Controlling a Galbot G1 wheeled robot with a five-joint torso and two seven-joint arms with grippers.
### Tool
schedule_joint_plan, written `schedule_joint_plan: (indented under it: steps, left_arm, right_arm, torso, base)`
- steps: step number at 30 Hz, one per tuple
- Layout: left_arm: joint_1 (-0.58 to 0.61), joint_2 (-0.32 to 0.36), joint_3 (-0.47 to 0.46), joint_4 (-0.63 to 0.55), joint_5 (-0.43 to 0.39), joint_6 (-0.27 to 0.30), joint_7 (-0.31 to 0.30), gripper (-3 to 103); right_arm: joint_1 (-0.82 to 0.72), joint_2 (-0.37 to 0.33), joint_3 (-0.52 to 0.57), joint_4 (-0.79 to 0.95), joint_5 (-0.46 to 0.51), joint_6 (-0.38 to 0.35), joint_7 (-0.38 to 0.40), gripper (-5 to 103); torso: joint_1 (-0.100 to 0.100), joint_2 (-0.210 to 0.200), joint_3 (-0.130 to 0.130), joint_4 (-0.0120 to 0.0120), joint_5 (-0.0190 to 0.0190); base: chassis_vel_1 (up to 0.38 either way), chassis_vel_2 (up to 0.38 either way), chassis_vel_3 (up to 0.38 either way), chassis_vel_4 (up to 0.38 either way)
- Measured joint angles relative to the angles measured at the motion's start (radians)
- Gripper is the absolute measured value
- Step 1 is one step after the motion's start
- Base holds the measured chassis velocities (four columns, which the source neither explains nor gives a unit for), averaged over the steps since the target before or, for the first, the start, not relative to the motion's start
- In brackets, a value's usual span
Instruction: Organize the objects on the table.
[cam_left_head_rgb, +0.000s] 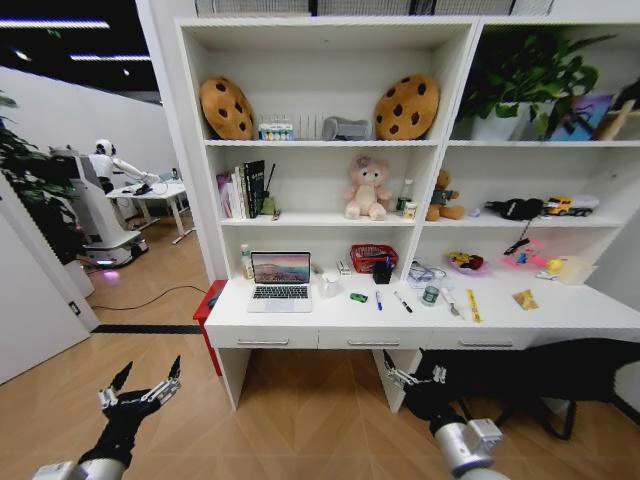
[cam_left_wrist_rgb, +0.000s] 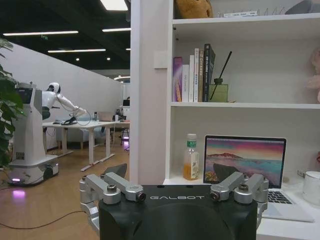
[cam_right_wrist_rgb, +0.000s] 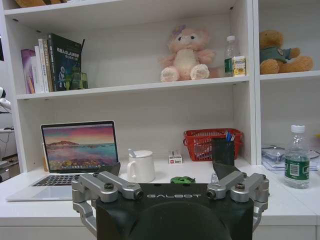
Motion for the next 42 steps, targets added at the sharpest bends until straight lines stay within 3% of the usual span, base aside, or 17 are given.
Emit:
schedule_joint_plan:
  steps: [11, 13, 16, 19, 22, 23, 28, 29, 31, 32, 34, 35, 36, 37, 39, 40, 42]
  left_arm:
    - [-0.004, 0.008, 0.001, 0.014, 0.004, -0.006, 0.007, 97]
    - [-0.005, 0.009, 0.001, 0.017, 0.005, -0.007, 0.008, 97]
    - [-0.006, 0.012, 0.001, 0.022, 0.006, -0.009, 0.008, 97]
    - [-0.006, 0.016, 0.000, 0.022, 0.006, -0.009, 0.008, 96]
    - [-0.007, 0.031, -0.002, 0.022, 0.006, -0.009, 0.008, 96]
    - [-0.007, 0.043, -0.003, 0.022, 0.006, -0.009, 0.008, 96]
    - [-0.001, 0.187, -0.022, 0.046, -0.003, -0.024, 0.019, 91]
    - [-0.001, 0.187, -0.022, 0.046, -0.003, -0.024, 0.019, 91]
    - [-0.017, 0.287, -0.042, 0.066, -0.038, -0.010, 0.016, 81]
    - [-0.017, 0.287, -0.042, 0.066, -0.038, -0.010, 0.016, 81]
    - [-0.038, 0.394, -0.057, 0.099, -0.079, 0.004, 0.026, 70]
    - [-0.038, 0.394, -0.057, 0.099, -0.079, 0.004, 0.026, 70]
    - [-0.049, 0.468, -0.058, 0.136, -0.092, 0.004, 0.031, 64]
    - [-0.049, 0.468, -0.058, 0.136, -0.092, 0.004, 0.031, 64]
    - [-0.085, 0.619, -0.043, 0.212, -0.101, -0.005, 0.034, 47]
    - [-0.085, 0.619, -0.043, 0.212, -0.101, -0.005, 0.034, 47]
    - [-0.163, 0.741, -0.005, 0.267, -0.111, 0.009, 0.034, 36]
  right_arm:
    - [0.000, 0.004, -0.002, 0.009, -0.006, 0.014, 0.001, 100]
    - [0.003, 0.004, -0.003, 0.006, -0.009, 0.036, 0.002, 100]
    - [0.007, 0.002, -0.001, 0.000, -0.015, 0.075, -0.007, 100]
    - [0.007, -0.003, 0.005, -0.001, -0.017, 0.081, -0.012, 100]
    - [0.003, -0.009, 0.014, 0.014, -0.014, 0.076, -0.012, 100]
    - [0.002, -0.011, 0.019, 0.020, -0.014, 0.068, -0.012, 100]
    - [0.002, -0.024, 0.043, 0.029, -0.020, 0.053, -0.005, 100]
    - [0.002, -0.024, 0.043, 0.029, -0.020, 0.053, -0.005, 100]
    - [0.001, -0.032, 0.053, 0.025, -0.021, 0.054, -0.005, 100]
    - [0.001, -0.032, 0.053, 0.025, -0.021, 0.054, -0.005, 100]
    - [-0.018, -0.030, 0.063, 0.013, -0.029, 0.070, -0.012, 100]
    - [-0.018, -0.030, 0.063, 0.013, -0.029, 0.070, -0.012, 100]
    - [-0.028, -0.026, 0.067, 0.000, -0.036, 0.090, -0.019, 100]
    - [-0.028, -0.026, 0.067, 0.000, -0.036, 0.090, -0.019, 100]
    - [-0.041, -0.019, 0.073, -0.044, -0.081, 0.140, -0.035, 100]
    - [-0.041, -0.019, 0.073, -0.044, -0.081, 0.140, -0.035, 100]
    - [-0.048, -0.013, 0.081, -0.064, -0.102, 0.154, -0.037, 100]
  torso:
    - [0.000, 0.000, 0.000, -0.0009, -0.0010]
    - [0.000, 0.000, 0.000, 0.0002, 0.0004]
    - [0.000, 0.000, 0.000, -0.0005, -0.0016]
    - [0.001, -0.001, 0.000, 0.0004, 0.0004]
    - [0.001, 0.000, 0.000, -0.0011, -0.0021]
    - [0.001, 0.000, 0.000, 0.0001, -0.0007]
    - [-0.002, 0.001, -0.001, -0.0002, -0.0004]
    - [-0.002, 0.001, -0.001, -0.0002, -0.0004]
    - [-0.002, 0.001, -0.001, 0.0000, -0.0010]
    - [-0.002, 0.001, -0.001, 0.0000, -0.0010]
    - [-0.001, 0.001, -0.001, -0.0001, -0.0005]
    - [-0.001, 0.001, -0.001, -0.0001, -0.0005]
    - [-0.001, 0.000, 0.000, 0.0000, -0.0010]
    - [-0.001, 0.000, 0.000, 0.0000, -0.0010]
    - [0.000, 0.000, 0.000, -0.0002, -0.0007]
    - [0.000, 0.000, 0.000, -0.0002, -0.0007]
    - [0.000, 0.000, 0.000, 0.0000, -0.0008]
  base:
    - [-0.288, 0.284, 0.295, -0.301]
    - [-0.348, 0.349, 0.352, -0.358]
    - [-0.385, 0.347, 0.347, -0.359]
    - [-0.242, 0.263, 0.209, -0.226]
    - [-0.151, 0.125, 0.040, -0.107]
    - [-0.026, 0.064, 0.029, -0.002]
    - [0.049, -0.037, -0.038, 0.063]
    - [0.097, -0.093, -0.075, 0.077]
    - [0.079, -0.103, -0.071, 0.055]
    - [0.061, -0.103, -0.055, 0.040]
    - [0.016, -0.016, -0.028, -0.006]
    - [0.000, 0.000, 0.000, 0.000]
    - [0.000, 0.000, 0.000, 0.000]
    - [0.000, 0.000, 0.000, 0.000]
    - [0.000, 0.000, 0.000, 0.000]
    - [0.000, 0.000, 0.000, 0.000]
    - [0.000, 0.000, 0.000, 0.000]
